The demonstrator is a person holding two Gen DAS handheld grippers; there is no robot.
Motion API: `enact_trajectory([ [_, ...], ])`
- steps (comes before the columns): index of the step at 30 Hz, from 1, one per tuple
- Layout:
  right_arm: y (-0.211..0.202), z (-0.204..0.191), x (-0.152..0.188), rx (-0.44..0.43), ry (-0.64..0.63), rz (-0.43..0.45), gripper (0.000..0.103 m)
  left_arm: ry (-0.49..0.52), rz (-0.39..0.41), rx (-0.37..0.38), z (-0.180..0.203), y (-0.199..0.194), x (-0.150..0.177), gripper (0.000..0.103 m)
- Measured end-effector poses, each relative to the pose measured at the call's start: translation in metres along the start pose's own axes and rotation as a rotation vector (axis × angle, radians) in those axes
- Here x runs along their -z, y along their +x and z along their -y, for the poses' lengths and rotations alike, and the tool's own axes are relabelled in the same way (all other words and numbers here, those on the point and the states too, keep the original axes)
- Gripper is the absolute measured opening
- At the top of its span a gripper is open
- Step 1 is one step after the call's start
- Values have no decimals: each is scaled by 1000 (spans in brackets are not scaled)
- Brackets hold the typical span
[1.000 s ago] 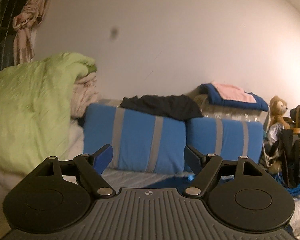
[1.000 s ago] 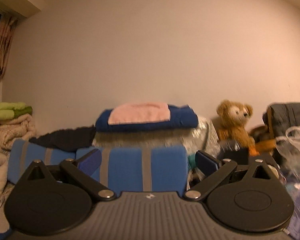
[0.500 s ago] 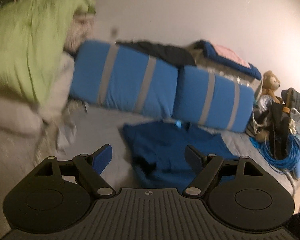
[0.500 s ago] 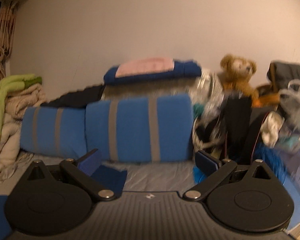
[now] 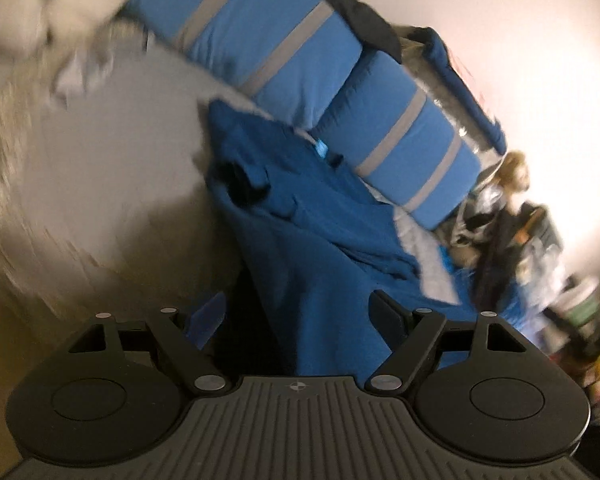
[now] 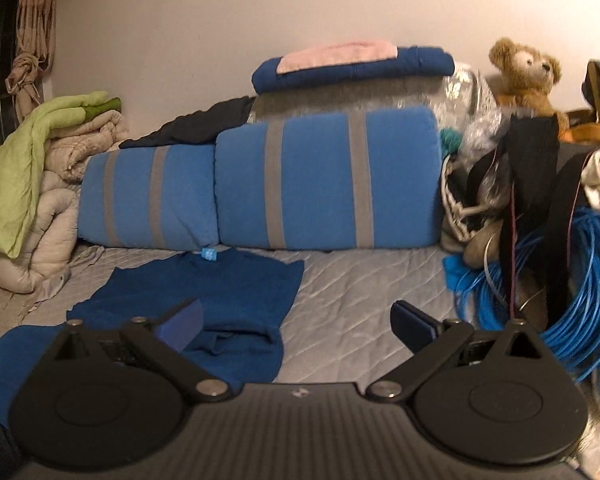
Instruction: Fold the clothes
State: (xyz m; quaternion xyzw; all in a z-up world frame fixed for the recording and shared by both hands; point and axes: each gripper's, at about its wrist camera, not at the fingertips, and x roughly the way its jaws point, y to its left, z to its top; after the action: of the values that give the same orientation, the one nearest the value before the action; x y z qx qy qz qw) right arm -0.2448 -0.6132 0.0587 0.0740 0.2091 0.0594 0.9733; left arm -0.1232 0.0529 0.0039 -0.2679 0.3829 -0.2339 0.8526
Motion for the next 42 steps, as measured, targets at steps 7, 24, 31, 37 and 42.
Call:
enact_trajectory([
  [7,12,1,19,-28,42,-54,103,-119,-65,91,-16,16,12,50],
  [24,54,-4,94,-296,315,-320,88,-76,-77,35,-2,22,19,24],
  [31,65,-14,118,-404,392,-420,60,-83,-74,48,-5,22,18,25],
  [37,65,-9,126,-464,518,-440,24,-79,-74,41,-3,22,19,26],
  [42,56,-14,119,-476,546,-423,18,-77,-77,39,-3,22,18,27],
])
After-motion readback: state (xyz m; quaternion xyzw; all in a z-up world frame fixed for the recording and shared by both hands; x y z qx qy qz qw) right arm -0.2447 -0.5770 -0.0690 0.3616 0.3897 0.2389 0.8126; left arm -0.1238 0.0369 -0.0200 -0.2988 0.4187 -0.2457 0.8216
